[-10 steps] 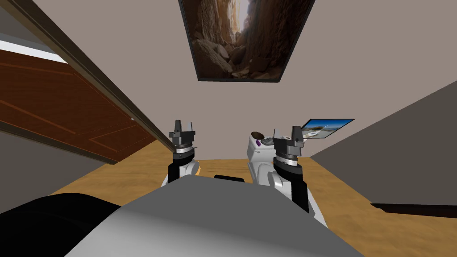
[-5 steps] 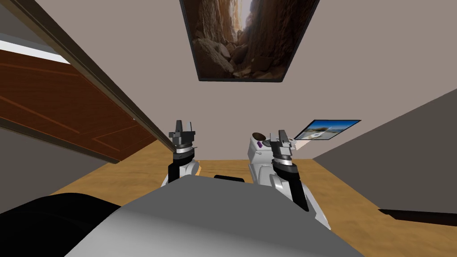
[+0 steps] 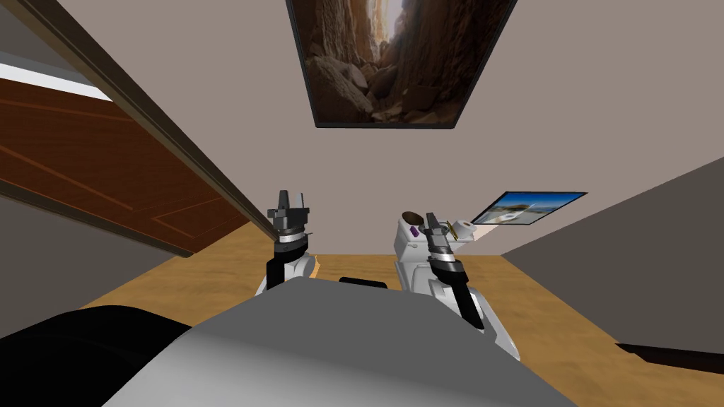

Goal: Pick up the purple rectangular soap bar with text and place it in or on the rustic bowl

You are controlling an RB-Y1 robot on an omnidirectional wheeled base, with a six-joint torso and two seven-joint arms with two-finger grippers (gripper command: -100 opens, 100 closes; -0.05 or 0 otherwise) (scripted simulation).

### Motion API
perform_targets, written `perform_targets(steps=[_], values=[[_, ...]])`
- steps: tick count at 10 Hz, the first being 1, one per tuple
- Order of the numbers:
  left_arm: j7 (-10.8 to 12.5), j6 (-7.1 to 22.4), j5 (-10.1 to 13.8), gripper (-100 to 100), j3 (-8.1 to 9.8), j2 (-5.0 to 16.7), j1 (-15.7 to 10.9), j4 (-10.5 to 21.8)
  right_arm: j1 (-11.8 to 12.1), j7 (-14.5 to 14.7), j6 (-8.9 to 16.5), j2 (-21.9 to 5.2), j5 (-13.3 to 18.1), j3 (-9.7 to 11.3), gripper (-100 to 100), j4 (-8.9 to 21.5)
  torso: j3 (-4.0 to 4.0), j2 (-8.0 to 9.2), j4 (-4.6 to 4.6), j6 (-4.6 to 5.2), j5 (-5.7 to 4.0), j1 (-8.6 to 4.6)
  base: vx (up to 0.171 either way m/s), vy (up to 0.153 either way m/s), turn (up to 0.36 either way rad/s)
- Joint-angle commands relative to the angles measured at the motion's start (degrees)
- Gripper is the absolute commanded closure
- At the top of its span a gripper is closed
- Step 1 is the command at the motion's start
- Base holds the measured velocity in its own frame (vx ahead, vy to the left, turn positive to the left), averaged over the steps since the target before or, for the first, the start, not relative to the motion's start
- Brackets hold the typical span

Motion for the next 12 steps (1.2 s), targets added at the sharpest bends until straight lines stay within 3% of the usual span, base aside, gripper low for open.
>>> perform_targets(steps=[1, 6, 7, 12], values=[[0.0, 0.0, 0.0, 0, 0.0, 0.0, 0.0, 0.0, 0.2, 1.5, 0.7, -1.1, 1.3, -0.5, -100, 1.7, 0.0, 0.0, 0.0, 0.0, 0.0, 0.0, 0.035, 0.003, 0.028], [0.0, 0.0, 0.0, 0, 0.0, 0.0, 0.0, 0.0, 0.5, 6.4, 2.5, -4.4, 6.0, -1.4, -100, 8.2, 0.01, 0.02, 0.01, 0.01, 0.0, 0.0, 0.037, 0.006, 0.03], [0.0, 0.0, 0.0, 0, 0.0, 0.0, 0.0, 0.0, 0.5, 6.4, 2.5, -4.4, 6.0, -1.4, -100, 8.2, 0.0, -0.01, 0.0, 0.01, 0.0, -0.02, 0.037, 0.001, 0.022], [0.0, 0.0, 0.0, 0, 0.0, 0.0, 0.0, 0.0, 0.6, 10.5, 4.1, -8.2, 9.9, -2.3, -100, 13.8, 0.02, 0.04, 0.01, 0.01, 0.0, -0.01, 0.03, 0.005, 0.024]])
